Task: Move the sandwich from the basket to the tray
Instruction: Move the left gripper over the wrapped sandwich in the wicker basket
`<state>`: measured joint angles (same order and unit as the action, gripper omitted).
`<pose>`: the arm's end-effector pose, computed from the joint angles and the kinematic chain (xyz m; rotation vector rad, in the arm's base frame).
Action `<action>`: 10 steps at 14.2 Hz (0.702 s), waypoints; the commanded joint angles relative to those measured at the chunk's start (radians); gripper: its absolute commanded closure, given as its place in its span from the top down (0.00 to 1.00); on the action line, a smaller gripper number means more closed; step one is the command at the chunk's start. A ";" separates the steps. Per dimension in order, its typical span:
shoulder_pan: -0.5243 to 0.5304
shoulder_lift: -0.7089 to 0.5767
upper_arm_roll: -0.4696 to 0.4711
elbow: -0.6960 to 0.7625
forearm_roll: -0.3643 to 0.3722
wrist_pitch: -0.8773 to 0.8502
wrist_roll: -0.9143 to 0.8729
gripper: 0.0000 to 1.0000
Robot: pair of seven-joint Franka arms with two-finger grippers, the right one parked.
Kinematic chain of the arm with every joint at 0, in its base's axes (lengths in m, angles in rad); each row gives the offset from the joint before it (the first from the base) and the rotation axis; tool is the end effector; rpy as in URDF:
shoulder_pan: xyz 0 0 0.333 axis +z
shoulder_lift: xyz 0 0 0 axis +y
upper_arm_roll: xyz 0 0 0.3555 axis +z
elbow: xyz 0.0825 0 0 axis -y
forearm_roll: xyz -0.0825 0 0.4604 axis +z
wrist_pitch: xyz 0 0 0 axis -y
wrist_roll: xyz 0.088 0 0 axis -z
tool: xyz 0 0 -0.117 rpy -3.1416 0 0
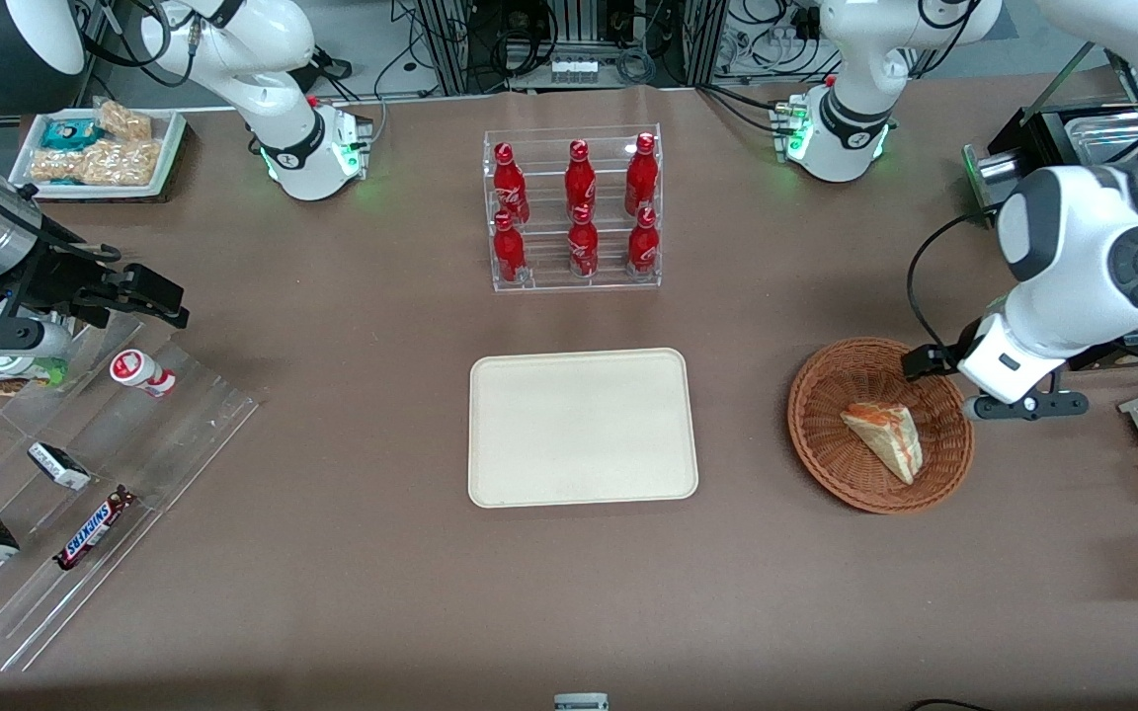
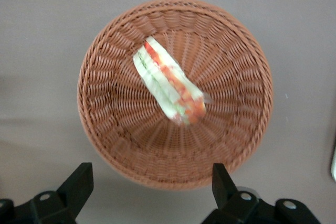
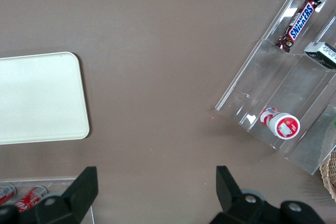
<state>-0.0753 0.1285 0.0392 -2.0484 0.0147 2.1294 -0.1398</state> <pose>0.6347 -0.0225 0.3595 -3.1158 -0.1488 0.0713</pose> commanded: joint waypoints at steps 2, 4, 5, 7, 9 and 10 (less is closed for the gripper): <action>-0.012 0.040 0.002 -0.027 0.063 0.110 -0.336 1.00; -0.015 0.071 0.001 -0.023 0.065 0.158 -0.548 1.00; -0.015 0.092 -0.002 -0.018 0.065 0.185 -0.651 1.00; -0.021 0.132 -0.005 0.007 0.062 0.211 -0.779 1.00; -0.038 0.151 -0.005 0.022 0.056 0.230 -0.833 1.00; -0.038 0.160 -0.005 0.022 0.053 0.239 -0.833 1.00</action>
<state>-0.1032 0.2606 0.0317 -2.0571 0.0627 2.3570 -0.9222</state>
